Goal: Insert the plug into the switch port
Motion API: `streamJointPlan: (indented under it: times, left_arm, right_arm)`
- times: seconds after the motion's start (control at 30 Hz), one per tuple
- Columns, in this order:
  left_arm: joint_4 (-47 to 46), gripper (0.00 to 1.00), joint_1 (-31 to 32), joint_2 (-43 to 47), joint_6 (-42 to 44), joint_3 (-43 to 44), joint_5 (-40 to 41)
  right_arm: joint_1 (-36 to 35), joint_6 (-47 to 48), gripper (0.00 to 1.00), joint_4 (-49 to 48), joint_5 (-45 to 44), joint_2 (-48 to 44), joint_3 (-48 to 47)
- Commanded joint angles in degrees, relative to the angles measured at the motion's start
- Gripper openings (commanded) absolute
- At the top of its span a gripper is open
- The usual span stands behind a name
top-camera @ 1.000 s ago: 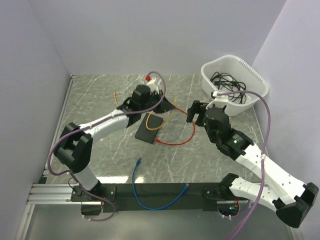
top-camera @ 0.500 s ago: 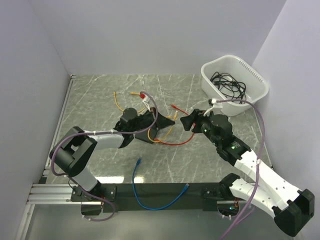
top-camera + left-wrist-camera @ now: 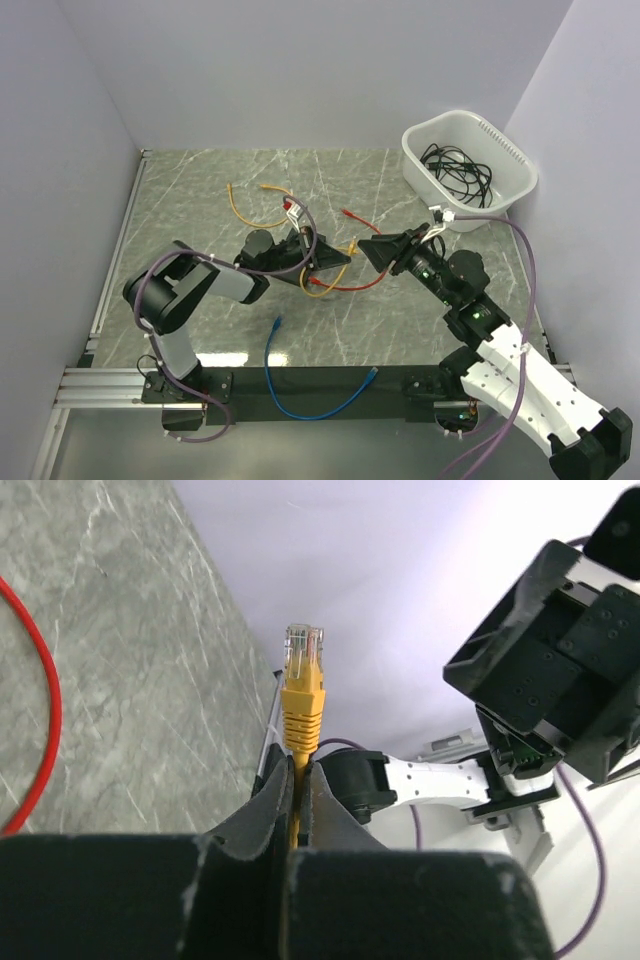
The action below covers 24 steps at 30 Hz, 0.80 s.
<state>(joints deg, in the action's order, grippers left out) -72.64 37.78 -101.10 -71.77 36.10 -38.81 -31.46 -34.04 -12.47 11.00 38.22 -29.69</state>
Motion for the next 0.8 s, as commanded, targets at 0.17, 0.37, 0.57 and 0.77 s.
streamJointPlan:
  times: [0.17, 0.37, 0.57, 0.77]
  left_arm:
    - [-12.4, 0.01, 1.9, 5.7, 4.9, -0.8, 1.1]
    - [35.6, 0.0, 12.4, 24.6, 33.4, 5.0, 30.4]
    - [47.2, 0.0, 16.4, 28.4, 34.7, 5.5, 44.7]
    - [50.1, 0.0, 20.0, 26.0, 36.3, 8.8, 48.9]
  right_arm:
    - [0.5, 0.8, 0.58, 1.0, -0.4, -1.7, -1.8]
    - [0.6, 2.0, 0.49, 12.0, -4.4, -0.9, -6.3]
    - [0.5, -0.8, 0.49, 8.9, 1.3, -3.2, -3.5]
    - [0.4, -1.6, 0.49, 6.3, 3.5, -3.8, -2.9]
